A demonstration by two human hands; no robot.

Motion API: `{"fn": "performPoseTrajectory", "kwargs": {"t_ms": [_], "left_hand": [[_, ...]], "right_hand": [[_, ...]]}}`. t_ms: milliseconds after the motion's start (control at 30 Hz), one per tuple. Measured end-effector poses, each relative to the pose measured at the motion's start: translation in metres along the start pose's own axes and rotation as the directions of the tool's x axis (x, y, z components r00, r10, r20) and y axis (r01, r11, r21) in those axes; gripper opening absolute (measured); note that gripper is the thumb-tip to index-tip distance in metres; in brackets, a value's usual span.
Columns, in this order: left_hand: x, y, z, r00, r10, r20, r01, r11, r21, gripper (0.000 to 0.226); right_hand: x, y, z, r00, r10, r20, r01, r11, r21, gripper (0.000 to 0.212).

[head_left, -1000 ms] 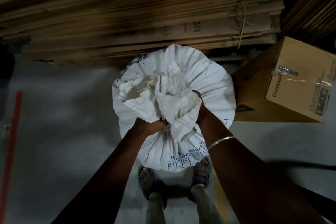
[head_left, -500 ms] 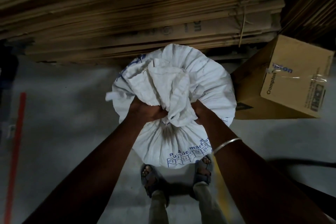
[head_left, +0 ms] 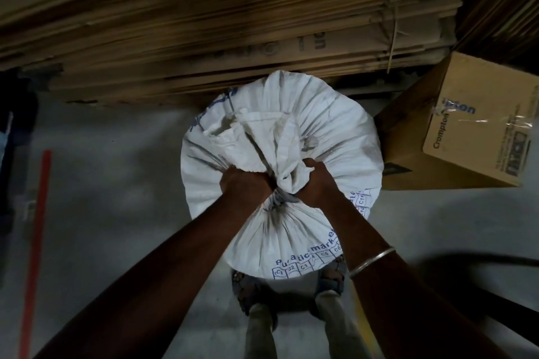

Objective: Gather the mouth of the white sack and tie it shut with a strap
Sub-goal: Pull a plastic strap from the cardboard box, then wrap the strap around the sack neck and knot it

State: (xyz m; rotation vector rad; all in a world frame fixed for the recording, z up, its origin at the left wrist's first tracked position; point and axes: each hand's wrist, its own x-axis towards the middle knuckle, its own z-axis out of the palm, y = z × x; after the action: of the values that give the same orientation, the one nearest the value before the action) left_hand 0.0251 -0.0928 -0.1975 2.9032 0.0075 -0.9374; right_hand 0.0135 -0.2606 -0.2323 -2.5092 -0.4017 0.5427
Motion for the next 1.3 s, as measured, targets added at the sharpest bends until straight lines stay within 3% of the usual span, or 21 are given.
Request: {"fn": "performPoseTrajectory", "kwargs": {"t_ms": [33, 100, 133, 167, 233, 300, 367, 433, 533, 667, 733, 867, 1000, 1033, 1200, 1300], "left_hand": [[0.0, 0.001, -0.002, 0.993, 0.025, -0.113, -0.041, 0.99, -0.135, 0.047], [-0.011, 0.009, -0.017, 0.981, 0.174, -0.087, -0.184, 0.976, -0.113, 0.048], [-0.008, 0.006, -0.007, 0.952, 0.199, -0.232, -0.216, 0.975, -0.051, 0.049], [-0.012, 0.009, -0.013, 0.974, 0.136, -0.181, -0.169, 0.969, -0.181, 0.041], [-0.018, 0.014, -0.022, 1.0, -0.019, -0.012, 0.013, 0.925, -0.379, 0.028], [-0.026, 0.013, -0.03, 0.992, -0.104, 0.077, 0.128, 0.85, -0.51, 0.031], [-0.03, 0.008, -0.03, 0.982, -0.165, 0.088, 0.18, 0.702, -0.689, 0.027], [-0.04, 0.005, -0.025, 0.972, -0.183, 0.148, 0.228, 0.577, -0.784, 0.017], [-0.051, 0.001, -0.008, 0.957, -0.192, 0.22, 0.287, 0.492, -0.822, 0.017], [-0.057, 0.002, 0.0, 0.929, -0.164, 0.331, 0.368, 0.32, -0.873, 0.025], [-0.055, 0.001, 0.003, 0.925, -0.116, 0.363, 0.38, 0.353, -0.855, 0.033], [-0.049, 0.0, -0.002, 0.921, -0.059, 0.385, 0.357, 0.521, -0.775, 0.03], [-0.044, -0.002, -0.002, 0.923, -0.08, 0.377, 0.364, 0.508, -0.781, 0.035], [-0.042, -0.004, -0.003, 0.924, -0.059, 0.378, 0.356, 0.494, -0.793, 0.035], [-0.039, -0.014, -0.013, 0.894, 0.202, 0.399, 0.306, 0.376, -0.875, 0.03], [-0.038, -0.011, -0.018, 0.891, 0.252, 0.378, 0.274, 0.364, -0.89, 0.034]], "right_hand": [[-0.002, -0.007, -0.003, 0.997, 0.073, 0.036, -0.076, 0.993, 0.085, 0.048], [-0.009, -0.019, -0.012, 0.954, 0.275, 0.12, -0.301, 0.881, 0.365, 0.046], [-0.012, -0.023, -0.014, 0.953, 0.3, 0.045, -0.293, 0.871, 0.396, 0.036], [-0.011, -0.022, -0.017, 0.938, 0.346, -0.011, -0.298, 0.822, 0.485, 0.034], [-0.013, -0.026, -0.028, 0.91, 0.411, -0.053, -0.319, 0.776, 0.543, 0.057], [-0.015, -0.018, -0.018, 0.841, 0.531, 0.1, -0.47, 0.627, 0.621, 0.063], [-0.02, -0.023, -0.022, 0.804, 0.55, 0.225, -0.524, 0.476, 0.706, 0.045], [-0.024, -0.022, -0.026, 0.817, 0.536, 0.211, -0.495, 0.465, 0.734, 0.035], [-0.032, -0.03, -0.031, 0.808, 0.547, 0.217, -0.503, 0.452, 0.736, 0.019], [-0.036, -0.038, -0.033, 0.801, 0.563, 0.203, -0.531, 0.513, 0.675, 0.032], [-0.036, -0.038, -0.033, 0.778, 0.589, 0.217, -0.568, 0.512, 0.645, 0.027], [-0.04, -0.044, -0.032, 0.781, 0.595, 0.19, -0.596, 0.621, 0.509, 0.037], [-0.043, -0.046, -0.022, 0.745, 0.64, 0.188, -0.643, 0.614, 0.457, 0.072], [-0.044, -0.048, -0.022, 0.725, 0.649, 0.23, -0.671, 0.59, 0.45, 0.07], [-0.053, -0.052, -0.027, 0.651, 0.638, 0.412, -0.759, 0.543, 0.359, 0.021], [-0.055, -0.056, -0.03, 0.603, 0.521, 0.605, -0.798, 0.404, 0.447, 0.009]]}}
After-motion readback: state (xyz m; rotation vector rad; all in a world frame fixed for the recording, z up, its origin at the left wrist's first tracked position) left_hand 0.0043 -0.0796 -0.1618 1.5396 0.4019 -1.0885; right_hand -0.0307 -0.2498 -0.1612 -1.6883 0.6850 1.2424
